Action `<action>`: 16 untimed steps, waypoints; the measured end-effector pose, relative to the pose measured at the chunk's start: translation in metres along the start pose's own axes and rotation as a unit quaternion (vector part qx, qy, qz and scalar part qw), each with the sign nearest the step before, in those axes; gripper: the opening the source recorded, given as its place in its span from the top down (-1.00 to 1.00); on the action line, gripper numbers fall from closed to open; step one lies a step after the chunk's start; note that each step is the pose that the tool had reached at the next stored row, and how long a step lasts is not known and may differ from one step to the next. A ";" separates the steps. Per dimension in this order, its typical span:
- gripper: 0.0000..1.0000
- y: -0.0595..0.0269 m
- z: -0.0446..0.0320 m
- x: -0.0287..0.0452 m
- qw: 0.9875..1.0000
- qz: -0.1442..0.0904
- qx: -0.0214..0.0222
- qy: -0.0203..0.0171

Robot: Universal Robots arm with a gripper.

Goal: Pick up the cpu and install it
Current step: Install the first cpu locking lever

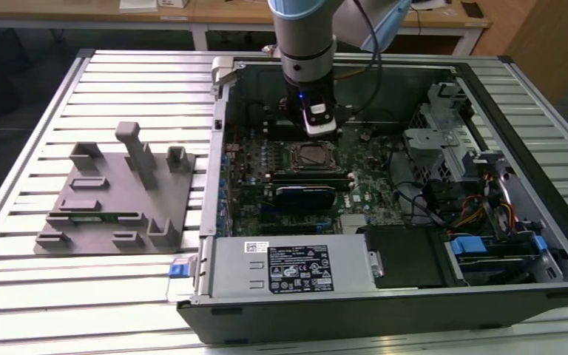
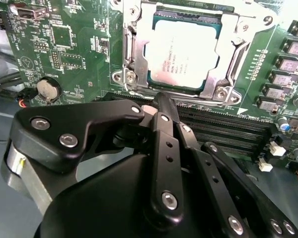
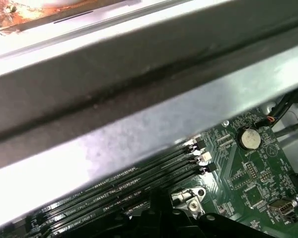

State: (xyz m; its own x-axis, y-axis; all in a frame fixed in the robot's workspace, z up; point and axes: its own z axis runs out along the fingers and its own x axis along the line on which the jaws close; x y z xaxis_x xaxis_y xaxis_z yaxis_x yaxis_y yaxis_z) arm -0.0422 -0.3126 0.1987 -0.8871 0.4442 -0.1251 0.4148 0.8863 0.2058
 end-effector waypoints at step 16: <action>0.79 0.0020 -0.0092 -0.0012 1.000 0.000 0.002 0.000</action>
State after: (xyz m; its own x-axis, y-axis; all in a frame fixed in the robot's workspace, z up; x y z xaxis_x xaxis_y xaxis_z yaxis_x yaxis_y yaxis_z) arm -0.0421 -0.3126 0.2082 -0.8874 0.4437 -0.1253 0.4150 0.8871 0.2020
